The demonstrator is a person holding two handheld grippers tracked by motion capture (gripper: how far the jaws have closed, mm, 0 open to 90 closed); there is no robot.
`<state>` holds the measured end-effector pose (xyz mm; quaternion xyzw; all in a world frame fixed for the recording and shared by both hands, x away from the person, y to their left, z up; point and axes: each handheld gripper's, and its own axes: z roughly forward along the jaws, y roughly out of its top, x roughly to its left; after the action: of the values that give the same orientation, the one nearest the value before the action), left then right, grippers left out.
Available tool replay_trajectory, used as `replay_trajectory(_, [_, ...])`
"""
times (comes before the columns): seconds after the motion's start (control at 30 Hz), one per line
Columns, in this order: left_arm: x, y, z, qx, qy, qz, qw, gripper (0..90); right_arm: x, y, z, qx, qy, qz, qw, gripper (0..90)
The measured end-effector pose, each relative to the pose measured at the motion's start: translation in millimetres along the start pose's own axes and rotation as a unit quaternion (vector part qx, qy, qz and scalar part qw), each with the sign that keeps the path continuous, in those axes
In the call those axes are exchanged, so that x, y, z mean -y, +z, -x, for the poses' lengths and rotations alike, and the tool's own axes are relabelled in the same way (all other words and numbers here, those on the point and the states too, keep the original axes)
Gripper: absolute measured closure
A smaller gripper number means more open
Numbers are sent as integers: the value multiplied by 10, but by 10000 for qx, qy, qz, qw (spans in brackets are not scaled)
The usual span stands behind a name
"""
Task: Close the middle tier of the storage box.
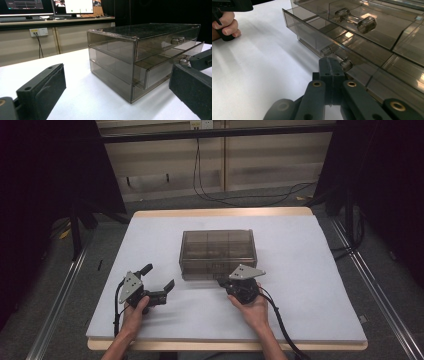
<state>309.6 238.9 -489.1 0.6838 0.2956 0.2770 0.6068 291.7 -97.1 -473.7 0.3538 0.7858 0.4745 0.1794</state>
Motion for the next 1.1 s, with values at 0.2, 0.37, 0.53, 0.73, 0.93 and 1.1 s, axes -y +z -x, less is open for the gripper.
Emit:
replay_trajectory(0.2, [0,1,-1,3,-13,2,10000,8,-6,17,4,12,32,6,10000,900])
replay_trajectory(0.37, [0,-2,-5,13,6,-24,10000,8,-13,25,17,10,36,3,10000,900])
replay_trajectory(0.53, [0,1,0,0,-5,-1,10000,8,-18,30,34,38,21,-13,10000,900])
replay_trajectory(0.73, [0,0,0,0,-2,-1,10000,8,-21,38,46,49,33,-4,10000,900])
replay_trajectory(0.93, [-1,-2,-5,-1,11,-16,10000,8,-21,49,56,50,55,4,10000,900])
replay_trajectory(1.1, [0,0,-1,5,-11,3,10000,8,-32,62,68,58,48,-5,10000,900])
